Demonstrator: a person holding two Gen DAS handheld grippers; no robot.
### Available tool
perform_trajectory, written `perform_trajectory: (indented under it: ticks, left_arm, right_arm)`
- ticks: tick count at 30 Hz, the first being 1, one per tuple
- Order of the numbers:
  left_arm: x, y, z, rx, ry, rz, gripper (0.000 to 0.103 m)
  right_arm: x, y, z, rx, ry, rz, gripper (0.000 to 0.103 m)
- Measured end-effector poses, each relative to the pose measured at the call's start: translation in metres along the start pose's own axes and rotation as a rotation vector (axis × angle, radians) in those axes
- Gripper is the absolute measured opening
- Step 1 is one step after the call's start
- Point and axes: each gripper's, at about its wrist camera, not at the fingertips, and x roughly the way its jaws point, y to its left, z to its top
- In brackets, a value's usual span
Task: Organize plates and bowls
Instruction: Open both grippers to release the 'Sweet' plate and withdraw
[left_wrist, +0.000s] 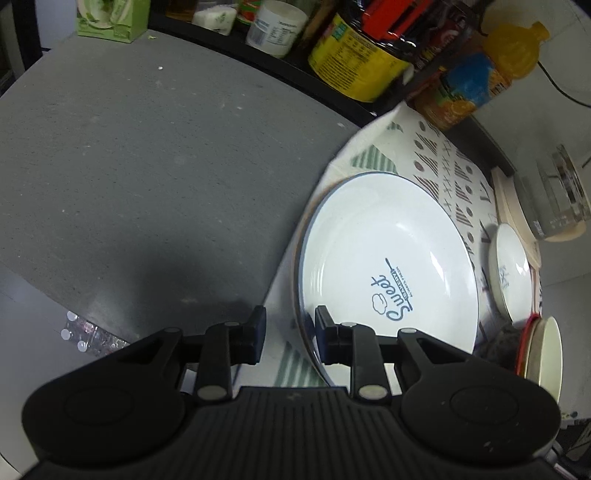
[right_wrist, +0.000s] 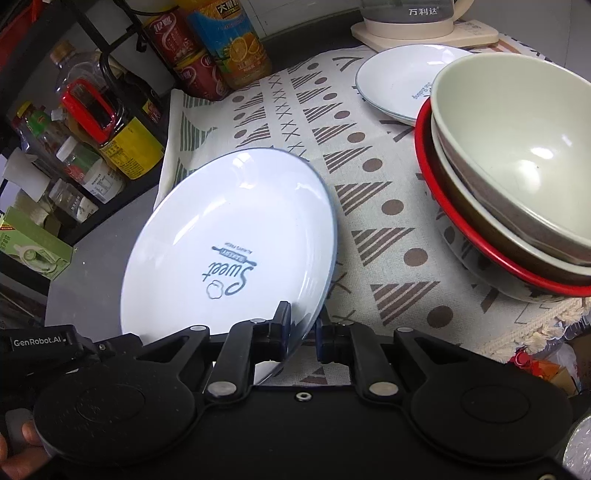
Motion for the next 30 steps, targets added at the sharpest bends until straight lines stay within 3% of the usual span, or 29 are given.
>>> perform_trajectory:
  ticks: [11, 14, 16, 17, 19, 30]
  left_arm:
    - [-0.013, -0.014, 0.011, 0.030, -0.014, 0.010, 0.027]
    - [-0.020, -0.023, 0.013, 0.052, -0.027, -0.003, 0.044]
    - [-0.025, -0.030, 0.015, 0.068, -0.039, -0.008, 0.059]
    - [-0.027, -0.033, 0.016, 0.074, -0.044, -0.011, 0.062]
    - [-0.030, -0.038, 0.018, 0.080, -0.050, -0.025, 0.073]
    - [-0.041, -0.077, 0.021, 0.137, -0.057, -0.119, 0.098]
  right_arm:
    - [-0.011, 0.003, 0.009, -0.012, -0.017, 0.003, 0.023]
    - [-0.018, 0.005, 0.015, -0.015, -0.025, 0.020, 0.032]
    - [-0.024, 0.008, 0.019, -0.022, -0.037, 0.033, 0.043]
    - [-0.028, 0.009, 0.020, -0.028, -0.048, 0.038, 0.053]
    - [-0.038, 0.013, 0.024, -0.048, -0.081, 0.035, 0.060]
    - [-0.079, -0.002, 0.053, -0.054, -0.214, 0.007, 0.101]
